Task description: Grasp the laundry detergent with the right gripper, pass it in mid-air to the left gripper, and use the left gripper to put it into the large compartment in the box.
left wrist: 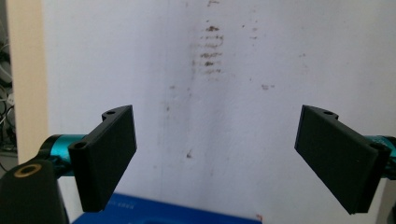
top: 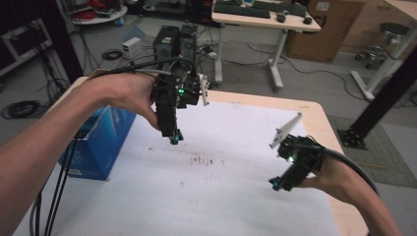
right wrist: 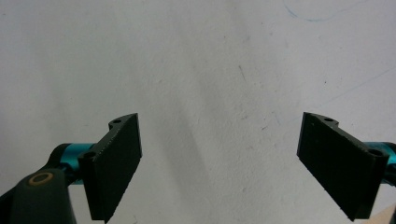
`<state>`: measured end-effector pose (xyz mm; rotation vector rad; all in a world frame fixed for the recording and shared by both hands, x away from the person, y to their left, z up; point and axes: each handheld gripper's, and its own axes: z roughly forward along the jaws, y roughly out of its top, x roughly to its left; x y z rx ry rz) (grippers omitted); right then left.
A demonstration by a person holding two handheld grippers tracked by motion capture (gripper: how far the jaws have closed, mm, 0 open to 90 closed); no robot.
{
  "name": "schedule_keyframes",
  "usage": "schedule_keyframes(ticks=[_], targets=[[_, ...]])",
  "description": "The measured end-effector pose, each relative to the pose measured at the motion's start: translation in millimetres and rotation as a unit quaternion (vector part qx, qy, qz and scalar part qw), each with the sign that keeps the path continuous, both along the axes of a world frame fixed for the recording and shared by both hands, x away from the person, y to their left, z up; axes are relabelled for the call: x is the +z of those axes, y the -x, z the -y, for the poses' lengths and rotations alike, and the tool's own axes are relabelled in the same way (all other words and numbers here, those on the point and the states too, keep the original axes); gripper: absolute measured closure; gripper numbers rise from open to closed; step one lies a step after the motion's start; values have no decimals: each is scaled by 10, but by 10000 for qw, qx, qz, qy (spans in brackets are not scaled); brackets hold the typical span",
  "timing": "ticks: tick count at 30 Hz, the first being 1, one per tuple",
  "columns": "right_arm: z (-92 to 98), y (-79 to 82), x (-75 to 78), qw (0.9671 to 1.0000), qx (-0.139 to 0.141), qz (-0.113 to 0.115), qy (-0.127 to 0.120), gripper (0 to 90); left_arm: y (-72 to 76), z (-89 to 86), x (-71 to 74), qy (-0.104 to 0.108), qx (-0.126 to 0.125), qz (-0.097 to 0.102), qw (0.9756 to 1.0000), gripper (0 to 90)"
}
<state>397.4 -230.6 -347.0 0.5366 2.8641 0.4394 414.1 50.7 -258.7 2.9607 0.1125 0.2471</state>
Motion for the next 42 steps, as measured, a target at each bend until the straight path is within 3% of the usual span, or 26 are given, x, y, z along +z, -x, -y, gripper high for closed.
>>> schedule_keyframes(ticks=[8,18,42], targets=[[0,35,20,10000,-34,46,-34,131,-62,148,-444,-148,44,-244,9996,127],[-14,40,-2,10000,-20,48,11,131,-48,204,-668,-226,-6,-392,9990,127],[24,77,-14,10000,-54,52,9,131,-44,231,-688,-230,41,-394,9990,128]])
